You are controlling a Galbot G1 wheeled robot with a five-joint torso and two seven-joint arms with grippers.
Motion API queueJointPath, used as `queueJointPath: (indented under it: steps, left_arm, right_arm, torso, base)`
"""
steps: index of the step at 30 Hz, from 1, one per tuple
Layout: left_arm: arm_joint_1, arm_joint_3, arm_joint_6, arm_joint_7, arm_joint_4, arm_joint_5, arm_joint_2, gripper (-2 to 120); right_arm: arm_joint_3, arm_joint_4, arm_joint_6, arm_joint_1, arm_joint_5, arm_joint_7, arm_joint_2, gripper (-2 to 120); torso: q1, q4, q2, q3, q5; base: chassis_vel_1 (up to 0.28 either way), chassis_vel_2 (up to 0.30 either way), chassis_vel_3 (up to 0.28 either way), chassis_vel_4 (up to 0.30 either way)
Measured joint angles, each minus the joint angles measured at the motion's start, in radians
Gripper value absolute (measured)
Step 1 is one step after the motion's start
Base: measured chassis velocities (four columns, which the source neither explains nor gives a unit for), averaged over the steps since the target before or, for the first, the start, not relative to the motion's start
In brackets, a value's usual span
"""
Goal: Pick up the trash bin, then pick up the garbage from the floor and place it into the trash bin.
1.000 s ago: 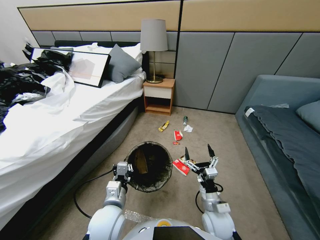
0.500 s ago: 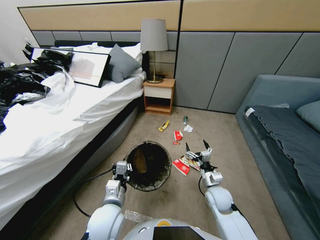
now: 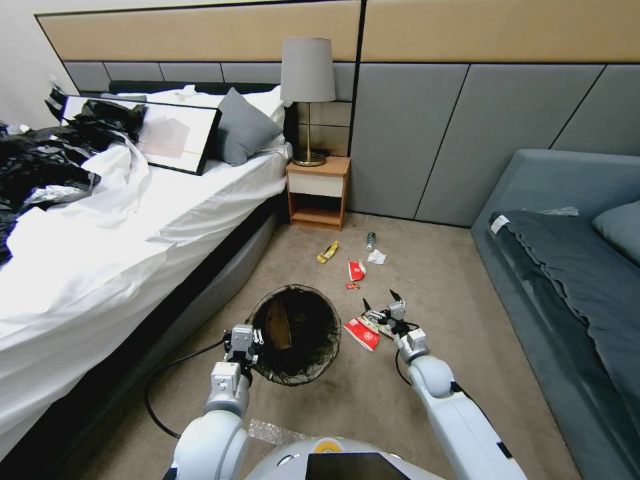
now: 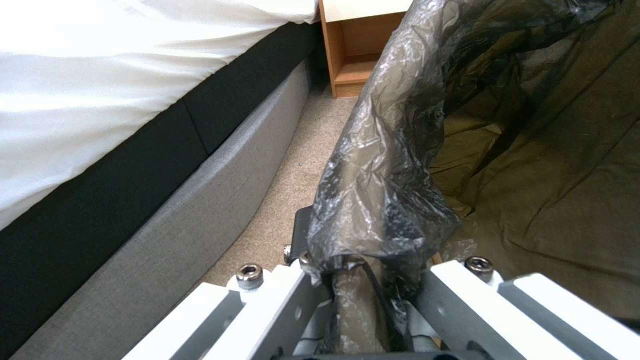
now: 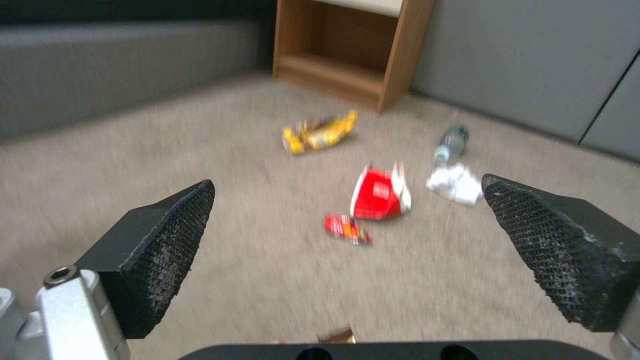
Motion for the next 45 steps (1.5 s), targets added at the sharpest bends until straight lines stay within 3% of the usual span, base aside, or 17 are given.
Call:
queueJointPath:
  steps: [12, 17, 29, 45]
  left_arm:
    - [0.022, -0.001, -0.009, 0.0, -0.014, 0.013, -0.005, 2]
    - [0.036, -0.001, -0.015, 0.0, -0.02, 0.026, -0.014, 2]
    - [0.043, -0.004, -0.019, -0.001, -0.025, 0.029, -0.018, 2]
    - [0.046, -0.006, -0.02, -0.001, -0.024, 0.03, -0.017, 2]
  right_arm:
    - [-0.009, -0.195, 0.01, 0.093, -0.007, -0.046, 0.028, 100]
    - [-0.008, -0.337, 0.024, 0.154, -0.024, -0.048, 0.057, 100]
    - [0.01, -0.492, 0.044, 0.19, -0.024, -0.035, 0.082, 100]
    - [0.025, -0.554, 0.066, 0.214, -0.008, -0.012, 0.09, 100]
  torso:
    - [0.0, 0.0, 0.0, 0.0, -0.0002]
    - [0.0, 0.0, 0.0, 0.0, -0.0003]
    - [0.0, 0.0, 0.0, 0.0, -0.0003]
    - [0.0, 0.0, 0.0, 0.0, -0.0002]
  base:
    - [0.0, 0.0, 0.0, 0.0]
    - [0.0, 0.0, 0.0, 0.0]
    - [0.0, 0.0, 0.0, 0.0]
    - [0.0, 0.0, 0.0, 0.0]
